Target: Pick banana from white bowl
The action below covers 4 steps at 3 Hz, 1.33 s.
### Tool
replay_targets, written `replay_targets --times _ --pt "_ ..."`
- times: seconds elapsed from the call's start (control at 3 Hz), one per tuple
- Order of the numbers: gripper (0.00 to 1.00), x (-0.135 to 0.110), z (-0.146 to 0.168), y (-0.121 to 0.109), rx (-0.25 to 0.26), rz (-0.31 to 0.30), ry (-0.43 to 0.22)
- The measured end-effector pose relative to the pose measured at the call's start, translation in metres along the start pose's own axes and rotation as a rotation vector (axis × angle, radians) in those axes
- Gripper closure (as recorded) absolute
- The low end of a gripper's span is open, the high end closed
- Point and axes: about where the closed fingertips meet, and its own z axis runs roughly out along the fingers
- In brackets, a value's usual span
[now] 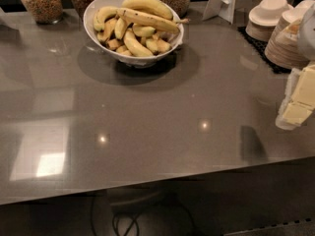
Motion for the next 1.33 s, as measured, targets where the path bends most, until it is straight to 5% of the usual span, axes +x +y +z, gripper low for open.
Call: replay_targets --times 0.33,0.67,1.33 --pt "0.0 0.0 0.0 0.0 0.0 0.0 0.0" --pt "0.0 -0.022 0.002 -0.008 0.021 -0.005 -0.088" --pt "0.0 -0.102 0.021 -0.044 0.032 0.011 -0.415"
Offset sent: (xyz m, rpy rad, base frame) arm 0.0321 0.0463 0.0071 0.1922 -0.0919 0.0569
